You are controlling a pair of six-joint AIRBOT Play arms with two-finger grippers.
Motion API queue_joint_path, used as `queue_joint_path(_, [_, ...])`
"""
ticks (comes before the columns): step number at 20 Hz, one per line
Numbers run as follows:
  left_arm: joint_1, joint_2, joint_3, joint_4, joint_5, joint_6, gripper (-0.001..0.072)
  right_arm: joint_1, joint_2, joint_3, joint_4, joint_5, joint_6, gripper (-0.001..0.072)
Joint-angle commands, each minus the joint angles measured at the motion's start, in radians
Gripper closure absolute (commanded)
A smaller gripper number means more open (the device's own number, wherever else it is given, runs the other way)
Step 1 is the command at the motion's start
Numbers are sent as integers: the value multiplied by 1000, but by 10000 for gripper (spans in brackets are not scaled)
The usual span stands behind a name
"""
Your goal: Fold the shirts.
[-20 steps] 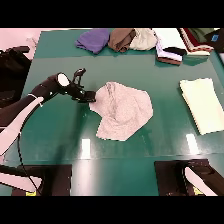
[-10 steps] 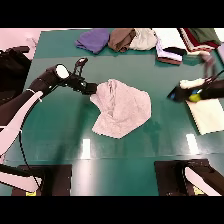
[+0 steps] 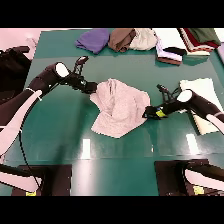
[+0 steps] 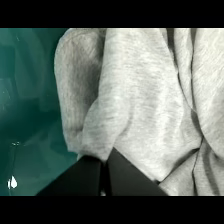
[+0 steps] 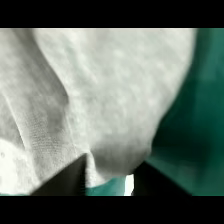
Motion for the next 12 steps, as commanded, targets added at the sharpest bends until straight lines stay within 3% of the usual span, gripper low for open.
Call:
queue_joint_path(1, [-1,5,1,7,-19,0,687,45,-84,77,-32,-43,-6,687])
queue_joint_path(7, [0,289,118,349,-41,-15,686,-26,156,356,-254,85,-7,697])
queue_joint_path(12, [-1,626,314,402,-53,4,686,-141,425,706,-291,244,-16,697])
